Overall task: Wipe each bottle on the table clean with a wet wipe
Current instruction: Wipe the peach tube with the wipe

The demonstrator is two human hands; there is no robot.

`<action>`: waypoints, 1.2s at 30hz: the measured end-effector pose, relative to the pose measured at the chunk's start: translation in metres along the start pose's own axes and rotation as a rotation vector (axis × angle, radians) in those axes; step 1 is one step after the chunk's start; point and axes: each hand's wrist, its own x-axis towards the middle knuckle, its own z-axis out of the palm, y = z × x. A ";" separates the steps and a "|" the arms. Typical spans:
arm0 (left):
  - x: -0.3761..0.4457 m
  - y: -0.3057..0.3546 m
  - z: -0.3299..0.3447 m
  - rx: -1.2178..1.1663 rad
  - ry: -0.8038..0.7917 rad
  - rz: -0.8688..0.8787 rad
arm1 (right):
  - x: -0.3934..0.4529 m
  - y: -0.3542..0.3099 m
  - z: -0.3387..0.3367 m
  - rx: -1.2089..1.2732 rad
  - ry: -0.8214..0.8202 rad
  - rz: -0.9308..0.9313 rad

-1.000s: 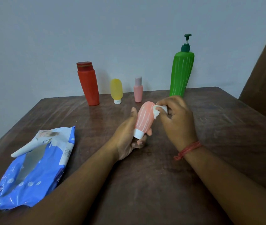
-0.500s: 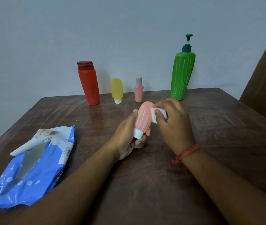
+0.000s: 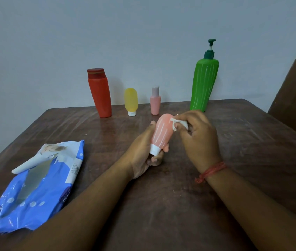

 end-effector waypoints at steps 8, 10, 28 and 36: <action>-0.001 0.000 -0.001 0.026 -0.011 -0.019 | -0.003 -0.001 0.001 -0.011 0.038 -0.022; -0.001 0.000 -0.001 0.004 -0.008 -0.012 | -0.009 -0.006 0.004 -0.032 -0.013 -0.104; -0.008 0.005 0.010 0.210 -0.059 0.022 | 0.001 -0.008 -0.004 -0.203 -0.093 -0.358; -0.006 0.001 0.010 0.212 0.002 0.035 | 0.001 -0.010 -0.004 -0.176 -0.180 -0.399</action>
